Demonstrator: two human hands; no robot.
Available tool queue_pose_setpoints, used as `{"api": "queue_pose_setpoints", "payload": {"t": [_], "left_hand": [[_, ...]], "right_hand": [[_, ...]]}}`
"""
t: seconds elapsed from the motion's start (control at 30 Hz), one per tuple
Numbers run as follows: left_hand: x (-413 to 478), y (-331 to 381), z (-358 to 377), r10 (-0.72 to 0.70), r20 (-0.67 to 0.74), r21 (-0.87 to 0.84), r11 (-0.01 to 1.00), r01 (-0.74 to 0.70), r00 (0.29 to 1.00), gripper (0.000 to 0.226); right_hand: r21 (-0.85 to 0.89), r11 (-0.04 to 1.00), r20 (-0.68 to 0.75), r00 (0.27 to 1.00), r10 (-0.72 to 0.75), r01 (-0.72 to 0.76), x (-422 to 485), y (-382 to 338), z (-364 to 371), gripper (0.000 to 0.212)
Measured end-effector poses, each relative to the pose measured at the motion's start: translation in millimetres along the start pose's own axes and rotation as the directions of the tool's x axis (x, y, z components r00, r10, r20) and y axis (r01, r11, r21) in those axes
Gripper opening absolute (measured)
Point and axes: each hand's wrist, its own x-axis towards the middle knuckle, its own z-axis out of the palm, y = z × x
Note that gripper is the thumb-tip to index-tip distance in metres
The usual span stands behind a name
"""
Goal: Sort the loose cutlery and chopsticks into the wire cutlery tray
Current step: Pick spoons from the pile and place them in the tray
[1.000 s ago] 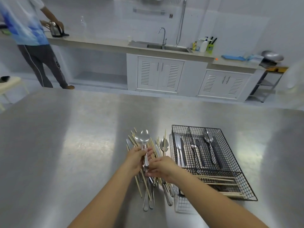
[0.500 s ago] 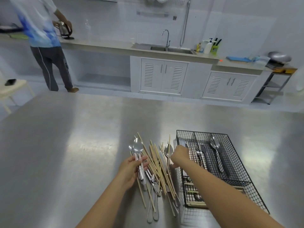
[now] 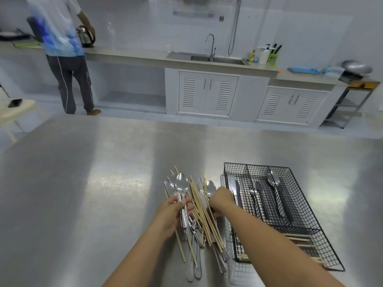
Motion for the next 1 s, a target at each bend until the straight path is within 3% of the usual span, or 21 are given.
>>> {"api": "queue_pose_setpoints", "payload": {"t": [0.17,0.23,0.3,0.33,0.4,0.5,0.7,0.9,1.0], "left_hand": [[2.9,-2.4,5.2,-0.002,0.017,0.007,1.0,0.002,1.0,0.02],[3.8,-2.9,6.7,-0.005,0.019,0.016,1.0,0.005,1.0,0.019],[5.1,-4.0,7.9,-0.008,0.018,0.015,1.0,0.008,1.0,0.018],[6.1,-4.9,8.8,-0.01,0.017,0.009,1.0,0.01,1.0,0.018],[8.7,-6.9,11.8,-0.018,0.015,0.001,1.0,0.018,1.0,0.018],[12.6,-8.4,21.8,-0.028,0.027,-0.005,1.0,0.028,0.999,0.018],[18.5,-12.9,59.7,-0.041,0.077,-0.034,0.998,0.044,0.996,0.017],[20.6,-27.5,119.0,-0.066,0.132,-0.014,0.998,0.069,0.989,0.017],[22.8,-38.9,157.5,-0.071,0.13,-0.001,0.997,0.072,0.989,0.017]], "right_hand": [[-0.082,0.994,0.114,0.99,0.077,-0.067,1.2,-4.0,-6.6,0.024],[-0.072,0.994,0.106,0.99,0.089,-0.081,7.1,-4.5,-9.1,0.014],[-0.121,0.992,0.096,0.994,0.059,-0.047,8.7,-4.3,-14.6,0.019],[-0.084,0.996,0.09,0.996,0.013,-0.006,11.8,-4.4,-17.3,0.008],[0.024,0.998,0.049,0.998,-0.051,0.049,20.8,-1.4,-21.7,0.019],[0.184,0.983,-0.006,1.0,0.002,-0.001,26.3,1.7,-34.2,0.004],[0.591,0.803,0.132,0.991,0.003,-0.082,26.6,29.0,-80.2,0.011],[0.701,0.71,0.139,0.99,-0.038,-0.071,45.4,86.3,-146.1,0.042],[0.676,0.734,0.076,0.997,0.01,-0.059,57.1,114.0,-177.3,0.014]]}}
